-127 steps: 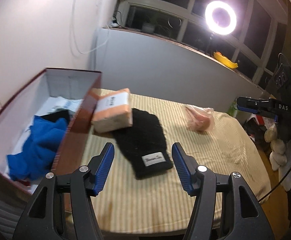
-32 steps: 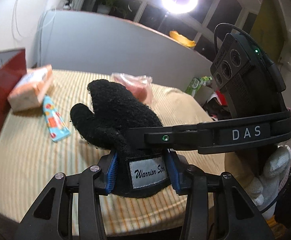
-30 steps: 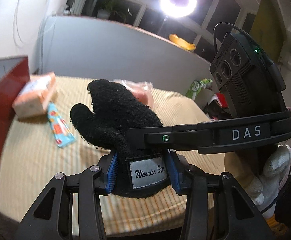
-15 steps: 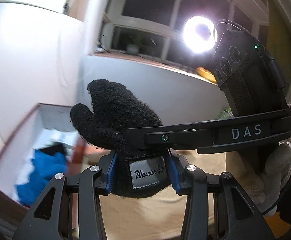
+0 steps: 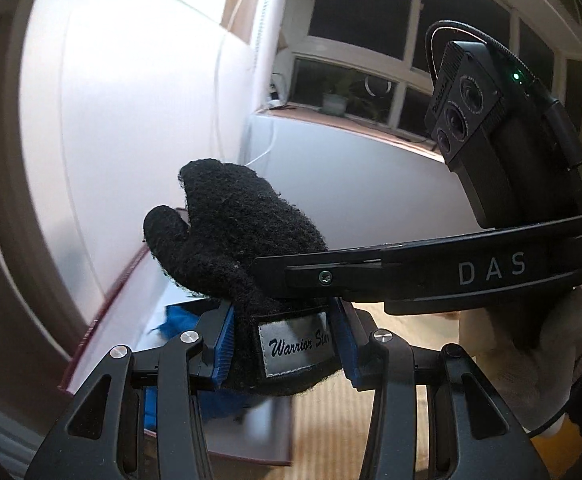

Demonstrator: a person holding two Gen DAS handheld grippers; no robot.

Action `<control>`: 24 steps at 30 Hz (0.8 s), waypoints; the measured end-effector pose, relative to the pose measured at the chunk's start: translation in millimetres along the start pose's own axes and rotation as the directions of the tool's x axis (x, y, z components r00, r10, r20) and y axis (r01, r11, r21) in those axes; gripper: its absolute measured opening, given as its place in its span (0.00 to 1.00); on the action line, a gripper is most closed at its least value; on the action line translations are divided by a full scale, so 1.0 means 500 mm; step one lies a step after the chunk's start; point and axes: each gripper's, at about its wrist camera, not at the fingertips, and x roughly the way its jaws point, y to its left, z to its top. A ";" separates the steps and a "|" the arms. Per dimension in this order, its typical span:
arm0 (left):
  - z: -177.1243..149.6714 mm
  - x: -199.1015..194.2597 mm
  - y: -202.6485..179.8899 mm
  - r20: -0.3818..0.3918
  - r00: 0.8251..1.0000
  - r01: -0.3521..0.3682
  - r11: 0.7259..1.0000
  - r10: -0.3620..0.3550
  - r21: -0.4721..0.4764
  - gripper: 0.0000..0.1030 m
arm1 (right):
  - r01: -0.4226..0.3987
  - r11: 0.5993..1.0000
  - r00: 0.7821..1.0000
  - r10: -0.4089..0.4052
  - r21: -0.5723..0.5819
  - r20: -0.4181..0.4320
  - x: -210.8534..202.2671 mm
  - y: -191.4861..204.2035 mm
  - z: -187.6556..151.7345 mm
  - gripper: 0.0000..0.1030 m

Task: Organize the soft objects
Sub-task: 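Lift the black glove with both grippers and carry it over the box, then open both grippers to drop the black glove into the box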

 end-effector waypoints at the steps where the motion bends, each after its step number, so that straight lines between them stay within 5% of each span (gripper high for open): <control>1: -0.003 0.005 0.010 -0.007 1.000 -0.007 1.000 0.007 -0.006 0.41 | 0.000 1.000 1.000 0.000 -0.001 -0.008 0.014 0.001 0.004 0.19; 24: -0.026 0.094 0.063 -0.087 0.987 -0.138 0.990 0.139 0.014 0.45 | 0.075 0.997 0.993 -0.074 0.007 -0.088 0.137 -0.039 0.029 0.22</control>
